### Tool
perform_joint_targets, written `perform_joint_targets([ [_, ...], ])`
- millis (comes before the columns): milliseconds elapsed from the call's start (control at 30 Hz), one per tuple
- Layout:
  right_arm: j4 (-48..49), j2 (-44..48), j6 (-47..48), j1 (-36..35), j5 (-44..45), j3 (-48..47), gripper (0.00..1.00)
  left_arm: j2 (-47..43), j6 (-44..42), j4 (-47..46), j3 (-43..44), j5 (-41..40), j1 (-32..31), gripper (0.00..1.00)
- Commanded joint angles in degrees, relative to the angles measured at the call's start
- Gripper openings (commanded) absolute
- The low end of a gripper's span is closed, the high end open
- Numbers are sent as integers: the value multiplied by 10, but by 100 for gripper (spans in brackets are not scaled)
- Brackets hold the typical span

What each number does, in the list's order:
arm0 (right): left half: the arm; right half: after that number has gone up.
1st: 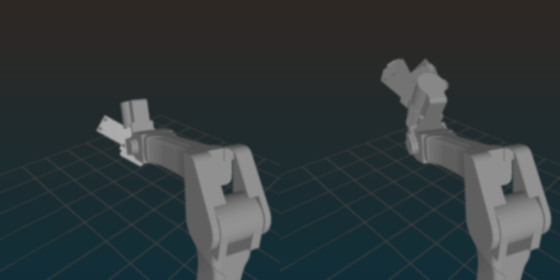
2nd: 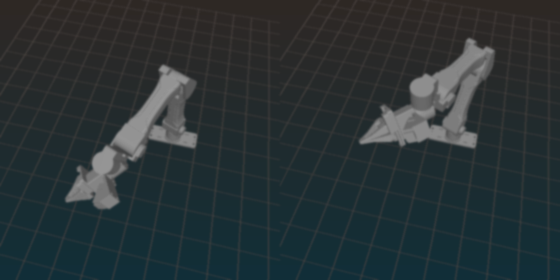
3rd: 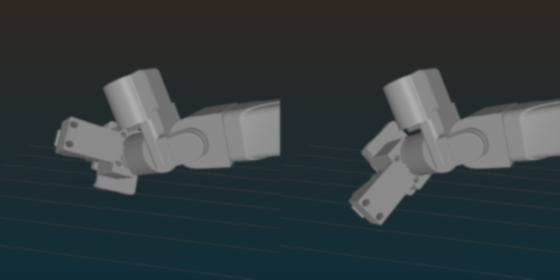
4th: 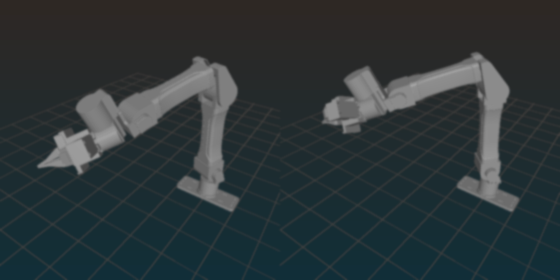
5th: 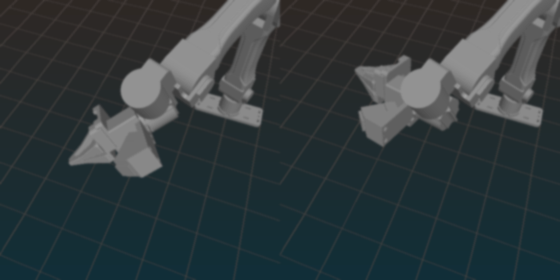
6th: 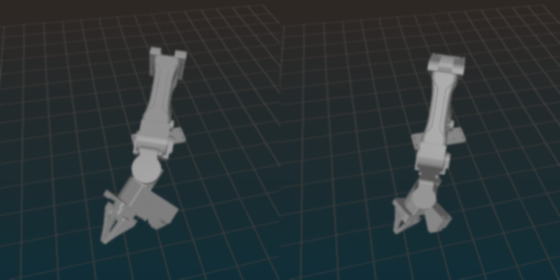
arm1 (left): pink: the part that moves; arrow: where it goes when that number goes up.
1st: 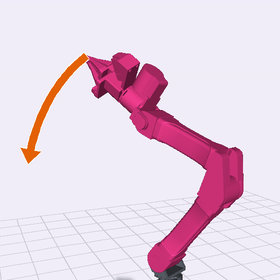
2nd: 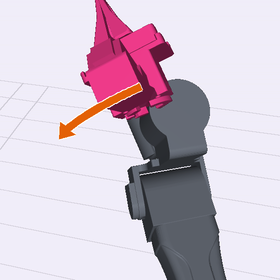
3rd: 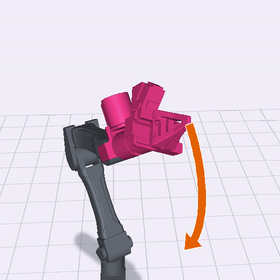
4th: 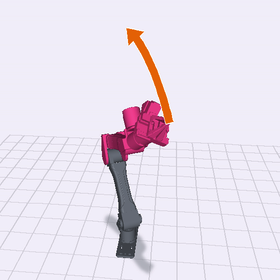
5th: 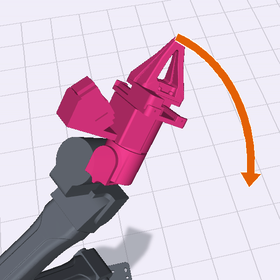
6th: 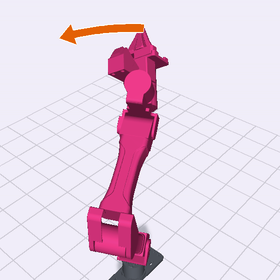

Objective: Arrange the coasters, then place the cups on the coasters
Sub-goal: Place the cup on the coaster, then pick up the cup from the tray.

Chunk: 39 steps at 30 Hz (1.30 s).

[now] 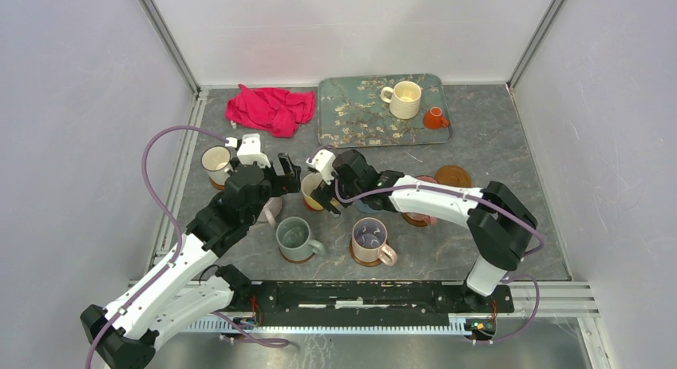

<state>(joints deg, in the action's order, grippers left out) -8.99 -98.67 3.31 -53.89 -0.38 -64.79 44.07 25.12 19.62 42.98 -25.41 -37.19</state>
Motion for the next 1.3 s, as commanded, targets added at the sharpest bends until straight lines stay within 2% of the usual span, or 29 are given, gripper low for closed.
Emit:
perform_joint_targets([
  [0, 0, 57, 9, -1, 29, -15, 98, -3, 13, -13, 1, -10, 2, 100],
  [267, -24, 100, -6, 48, 83, -26, 98, -5, 13, -13, 1, -9, 2, 100],
  [633, 34, 128, -63, 227, 104, -9, 98, -6, 13, -18, 1, 9, 2, 100],
  [933, 127, 69, -92, 358, 53, -22, 98, -9, 14, -19, 0, 15, 2, 100],
  [1267, 189, -39, -93, 469, -20, -73, 98, -6, 13, -19, 0, 14, 2, 100],
])
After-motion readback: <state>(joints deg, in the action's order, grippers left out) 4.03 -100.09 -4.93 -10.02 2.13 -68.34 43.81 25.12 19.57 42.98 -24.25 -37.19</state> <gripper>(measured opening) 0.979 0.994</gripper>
